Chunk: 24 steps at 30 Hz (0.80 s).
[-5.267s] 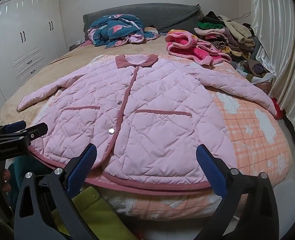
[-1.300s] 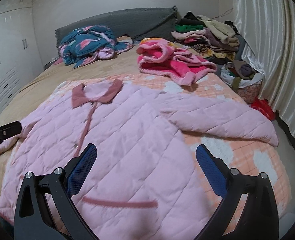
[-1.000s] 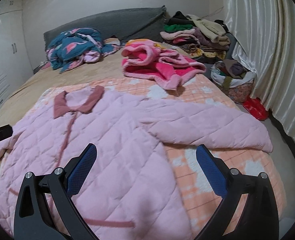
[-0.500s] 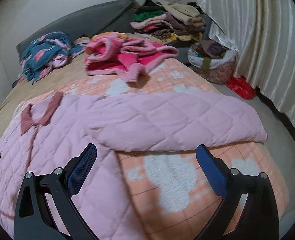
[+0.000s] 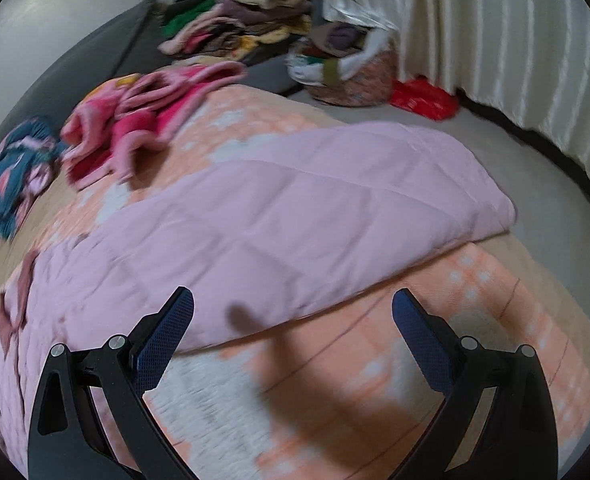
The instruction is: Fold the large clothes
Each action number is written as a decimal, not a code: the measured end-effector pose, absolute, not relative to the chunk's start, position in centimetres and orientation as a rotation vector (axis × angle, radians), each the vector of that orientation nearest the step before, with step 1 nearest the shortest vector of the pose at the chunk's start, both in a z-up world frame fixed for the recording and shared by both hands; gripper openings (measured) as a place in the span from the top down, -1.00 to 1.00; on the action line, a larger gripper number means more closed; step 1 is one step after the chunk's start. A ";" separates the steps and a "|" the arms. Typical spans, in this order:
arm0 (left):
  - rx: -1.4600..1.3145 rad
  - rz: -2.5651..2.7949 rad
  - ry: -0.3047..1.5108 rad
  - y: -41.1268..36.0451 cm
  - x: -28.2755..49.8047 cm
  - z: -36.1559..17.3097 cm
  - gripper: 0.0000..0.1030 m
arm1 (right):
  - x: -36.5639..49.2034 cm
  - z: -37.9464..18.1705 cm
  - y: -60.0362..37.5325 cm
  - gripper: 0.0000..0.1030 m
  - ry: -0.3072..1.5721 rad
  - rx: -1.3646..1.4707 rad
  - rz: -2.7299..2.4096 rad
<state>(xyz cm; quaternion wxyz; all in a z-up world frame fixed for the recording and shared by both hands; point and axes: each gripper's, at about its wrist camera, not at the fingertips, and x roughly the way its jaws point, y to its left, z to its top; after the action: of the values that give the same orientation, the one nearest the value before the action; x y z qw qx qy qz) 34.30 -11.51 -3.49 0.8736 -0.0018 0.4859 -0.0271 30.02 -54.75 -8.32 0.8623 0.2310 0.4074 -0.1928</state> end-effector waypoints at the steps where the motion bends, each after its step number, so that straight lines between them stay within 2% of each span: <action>1: -0.005 -0.055 1.018 -11.5 34.4 -3.7 -0.84 | 30.1 -8.6 -55.3 -0.92 0.854 0.504 -0.407; 12: -0.013 0.014 1.056 -9.0 36.4 -6.3 -0.84 | 31.5 -11.2 -61.2 -0.92 0.793 0.725 -0.471; 14: -0.023 0.022 1.063 -8.4 36.6 -6.5 -0.84 | 31.4 -11.2 -62.1 -0.85 0.746 0.783 -0.475; 16: -0.027 0.032 1.066 -7.7 36.8 -6.5 -0.84 | 31.3 -11.3 -63.0 -0.66 0.710 0.827 -0.480; 17: -0.024 0.041 1.065 -7.4 36.9 -6.5 -0.84 | 31.2 -11.4 -63.4 -0.46 0.700 0.840 -0.486; 18: -0.028 0.052 1.063 -6.9 37.1 -6.4 -0.84 | 31.1 -11.4 -63.6 -0.15 0.689 0.837 -0.492; 19: -0.034 0.058 1.061 -6.5 37.2 -6.3 -0.84 | 31.0 -11.3 -63.9 -0.04 0.676 0.833 -0.484; 21: -0.052 0.068 1.054 -5.6 37.3 -6.0 -0.84 | 30.8 -10.8 -64.1 0.42 0.640 0.818 -0.448; 24: -0.065 0.087 1.040 -4.3 37.3 -5.3 -0.84 | 30.9 -8.1 -62.8 0.62 0.584 0.699 -0.397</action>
<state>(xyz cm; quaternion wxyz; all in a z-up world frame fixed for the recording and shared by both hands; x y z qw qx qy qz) 37.32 -4.34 -5.35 0.8665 -0.0312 0.4965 0.0415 30.86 -62.84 -8.09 0.8791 0.3354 0.2800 -0.1904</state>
